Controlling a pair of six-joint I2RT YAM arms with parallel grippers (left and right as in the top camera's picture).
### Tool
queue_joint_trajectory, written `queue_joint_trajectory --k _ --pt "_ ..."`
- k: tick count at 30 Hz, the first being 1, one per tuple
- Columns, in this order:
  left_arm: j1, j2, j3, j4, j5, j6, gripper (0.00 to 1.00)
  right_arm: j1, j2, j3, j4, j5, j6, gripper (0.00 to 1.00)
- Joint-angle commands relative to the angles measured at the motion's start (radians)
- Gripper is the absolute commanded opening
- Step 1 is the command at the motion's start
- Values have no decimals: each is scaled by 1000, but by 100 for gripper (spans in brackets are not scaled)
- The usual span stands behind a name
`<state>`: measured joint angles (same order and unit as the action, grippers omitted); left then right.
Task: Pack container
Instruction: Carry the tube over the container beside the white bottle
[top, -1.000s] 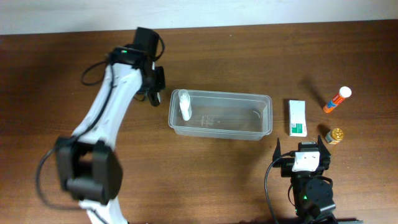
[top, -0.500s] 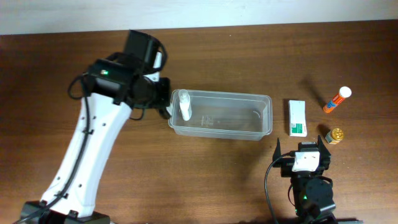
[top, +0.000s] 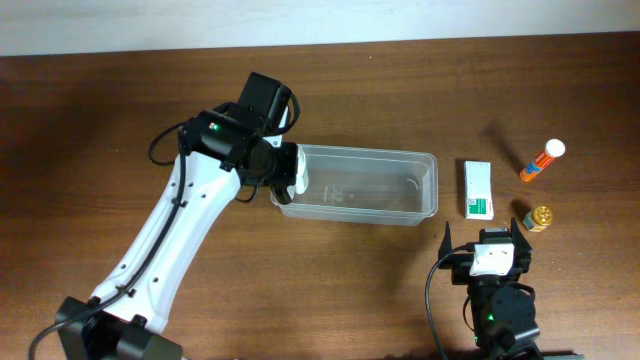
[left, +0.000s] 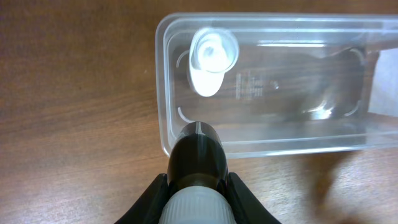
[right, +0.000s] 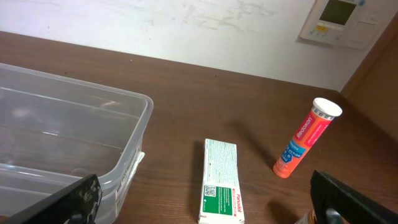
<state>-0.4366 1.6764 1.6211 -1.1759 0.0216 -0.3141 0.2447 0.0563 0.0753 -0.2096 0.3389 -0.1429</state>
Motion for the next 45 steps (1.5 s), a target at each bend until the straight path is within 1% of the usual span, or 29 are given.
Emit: queue_joint_trajectory --k 1,6,14,19,38,45 --pt "-5 -5 -34 17 -10 -11 22 -3 -2 5 -1 -2 -7 98" --pt "-30 -5 -71 84 -10 -11 22 -3 -2 5 -1 -2 -7 98" --pt "-58 -5 -83 126 -31 -11 22 -3 -2 5 -1 -2 -7 98" --pt "-70 -5 -83 121 -74 -11 22 -3 -2 5 -1 -2 -7 98" --pt "-71 -5 -84 121 -76 -14 22 -3 -2 5 -1 -2 -7 98" --pt "-71 -5 -85 122 -98 -13 22 -3 -2 5 -1 -2 -7 98"
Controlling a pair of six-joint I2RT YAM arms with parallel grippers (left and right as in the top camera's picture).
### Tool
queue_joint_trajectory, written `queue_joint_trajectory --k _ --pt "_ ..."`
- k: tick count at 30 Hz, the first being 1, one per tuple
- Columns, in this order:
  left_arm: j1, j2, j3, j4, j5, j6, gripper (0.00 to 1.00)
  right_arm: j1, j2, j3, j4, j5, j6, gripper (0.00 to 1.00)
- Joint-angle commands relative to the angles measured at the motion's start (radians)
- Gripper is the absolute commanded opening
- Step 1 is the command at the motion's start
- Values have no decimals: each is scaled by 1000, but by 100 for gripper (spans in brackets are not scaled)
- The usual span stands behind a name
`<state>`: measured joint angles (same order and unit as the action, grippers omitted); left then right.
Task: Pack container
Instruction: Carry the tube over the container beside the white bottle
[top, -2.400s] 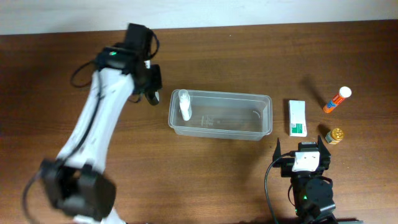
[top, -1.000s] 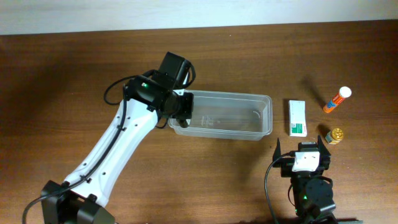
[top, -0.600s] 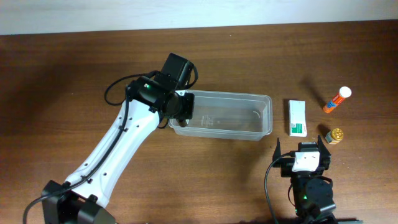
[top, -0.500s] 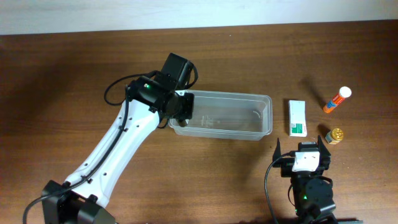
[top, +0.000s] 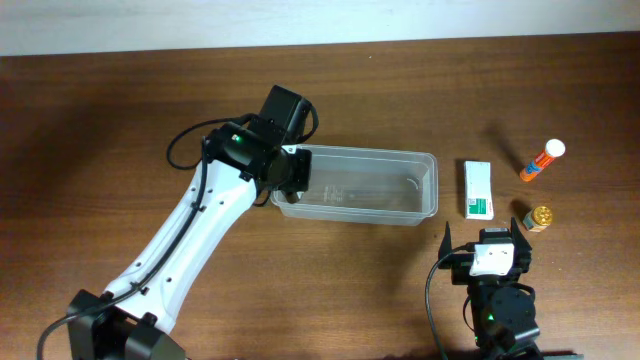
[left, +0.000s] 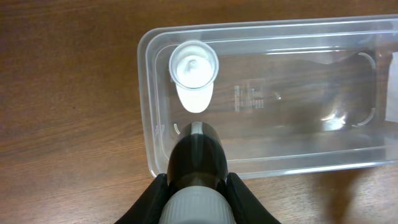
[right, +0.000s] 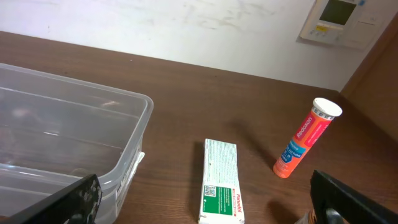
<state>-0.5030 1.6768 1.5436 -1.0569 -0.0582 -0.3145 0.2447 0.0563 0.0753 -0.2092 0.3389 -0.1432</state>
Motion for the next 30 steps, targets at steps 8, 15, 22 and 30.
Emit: queue_joint_trajectory --k 8,15,22,30 --pt "-10 -5 -7 3 -17 -14 22 -3 -2 5 -2 -2 -6 98" --pt "-57 -5 -7 28 -18 -44 22 -3 -2 5 -2 -2 -6 98" --pt "-78 -5 -7 48 -44 -85 22 -3 -2 5 -2 -2 -6 98" --pt "-88 28 -7 73 -44 -85 22 -3 -2 5 -2 -2 -6 98"
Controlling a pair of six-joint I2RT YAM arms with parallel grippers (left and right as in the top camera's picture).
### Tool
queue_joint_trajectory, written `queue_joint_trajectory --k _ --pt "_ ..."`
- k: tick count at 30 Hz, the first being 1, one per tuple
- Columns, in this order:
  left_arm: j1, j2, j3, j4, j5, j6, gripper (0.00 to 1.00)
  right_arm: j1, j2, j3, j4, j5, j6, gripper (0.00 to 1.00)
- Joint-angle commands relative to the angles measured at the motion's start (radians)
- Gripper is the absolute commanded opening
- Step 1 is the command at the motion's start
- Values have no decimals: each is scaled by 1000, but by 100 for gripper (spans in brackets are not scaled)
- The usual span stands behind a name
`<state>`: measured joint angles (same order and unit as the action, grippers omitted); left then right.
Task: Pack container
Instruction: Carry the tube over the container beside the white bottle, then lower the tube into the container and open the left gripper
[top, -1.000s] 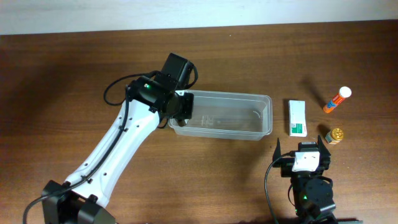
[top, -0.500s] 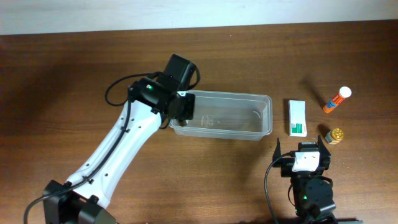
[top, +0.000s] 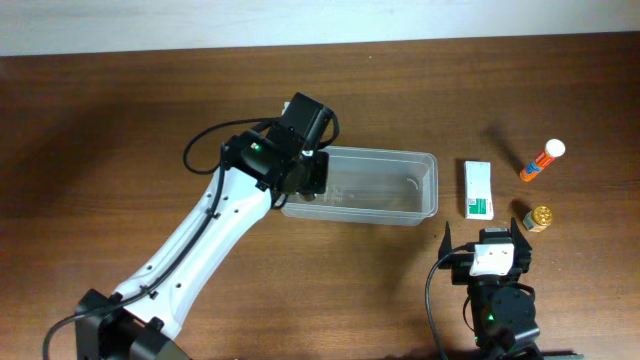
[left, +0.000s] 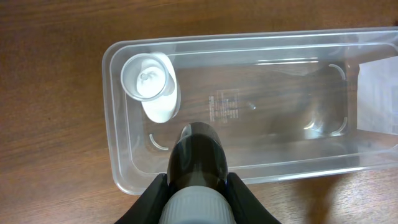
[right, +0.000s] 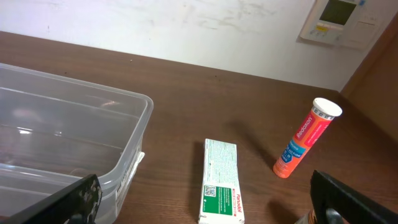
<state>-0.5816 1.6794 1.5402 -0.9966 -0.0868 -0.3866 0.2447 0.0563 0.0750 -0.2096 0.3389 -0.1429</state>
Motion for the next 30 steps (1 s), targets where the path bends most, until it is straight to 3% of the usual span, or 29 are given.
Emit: queue_joint_trajectory --k 1,30 --pt "-14 32 -4 15 -16 -13 22 -3 -2 5 -1 -2 -7 98" --pt "-56 220 -4 169 -91 -19 22 -3 -2 5 -1 -2 -7 98"
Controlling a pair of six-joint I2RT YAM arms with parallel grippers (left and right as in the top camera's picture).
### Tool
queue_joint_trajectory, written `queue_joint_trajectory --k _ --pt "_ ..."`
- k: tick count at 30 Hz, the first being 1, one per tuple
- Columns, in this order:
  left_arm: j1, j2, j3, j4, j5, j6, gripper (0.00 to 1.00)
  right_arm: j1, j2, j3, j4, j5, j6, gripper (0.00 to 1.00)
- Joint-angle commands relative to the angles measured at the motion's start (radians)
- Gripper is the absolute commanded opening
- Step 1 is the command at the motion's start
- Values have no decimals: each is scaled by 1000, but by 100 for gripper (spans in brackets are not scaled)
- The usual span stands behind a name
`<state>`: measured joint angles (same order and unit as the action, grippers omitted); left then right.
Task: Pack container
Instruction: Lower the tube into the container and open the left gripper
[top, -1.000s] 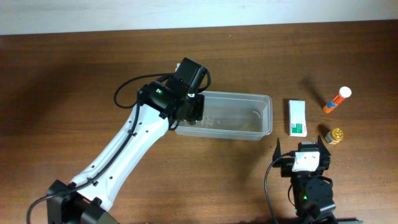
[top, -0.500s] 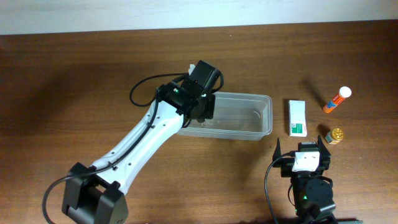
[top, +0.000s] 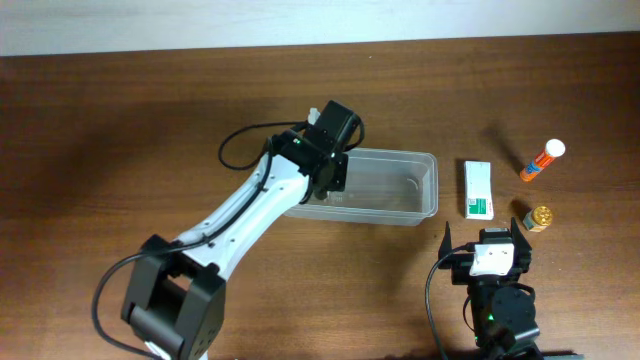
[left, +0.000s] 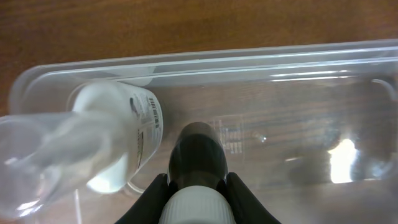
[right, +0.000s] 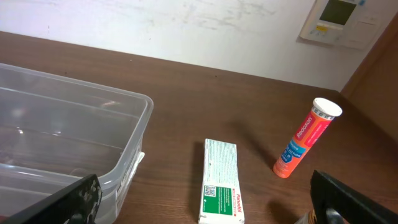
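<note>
The clear plastic container (top: 428, 186) lies mid-table. My left gripper (top: 330, 172) is over its left part, shut on a dark bottle with a ribbed white cap (left: 198, 158). The bottle hangs low inside the container (left: 292, 55). A white labelled bottle (left: 115, 121) sits in the container's left end, just left of the held one; my arm hides it in the overhead view. My right gripper (top: 485, 240) rests open near the front edge, nothing between its fingers (right: 84, 196).
Right of the container lie a green-and-white box (top: 479, 189) (right: 221, 180), an orange tube with a white cap (top: 541, 160) (right: 306, 138) and a small gold-lidded jar (top: 540, 218). The container's right half (left: 329, 130) holds nothing.
My left gripper has moved right and lower with the dark bottle, now down inside the container beside the white bottle, which looms much larger. The right arm has not moved.
My left gripper held the dark bottle just outside the container's left end. Then it was over the rim, then above the container floor. Now it is low inside, next to the white bottle. The right gripper stayed open and still throughout.
</note>
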<state>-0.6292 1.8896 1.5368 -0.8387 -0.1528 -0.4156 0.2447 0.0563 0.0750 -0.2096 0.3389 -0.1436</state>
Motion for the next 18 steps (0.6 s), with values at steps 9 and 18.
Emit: queue_joint_trajectory --k 9,18 --pt "-27 27 0 27 -32 43 22 -3 -2 5 -1 -2 -6 98" --pt "-29 93 0 35 -91 43 22 -3 -2 5 -1 -2 -6 98"
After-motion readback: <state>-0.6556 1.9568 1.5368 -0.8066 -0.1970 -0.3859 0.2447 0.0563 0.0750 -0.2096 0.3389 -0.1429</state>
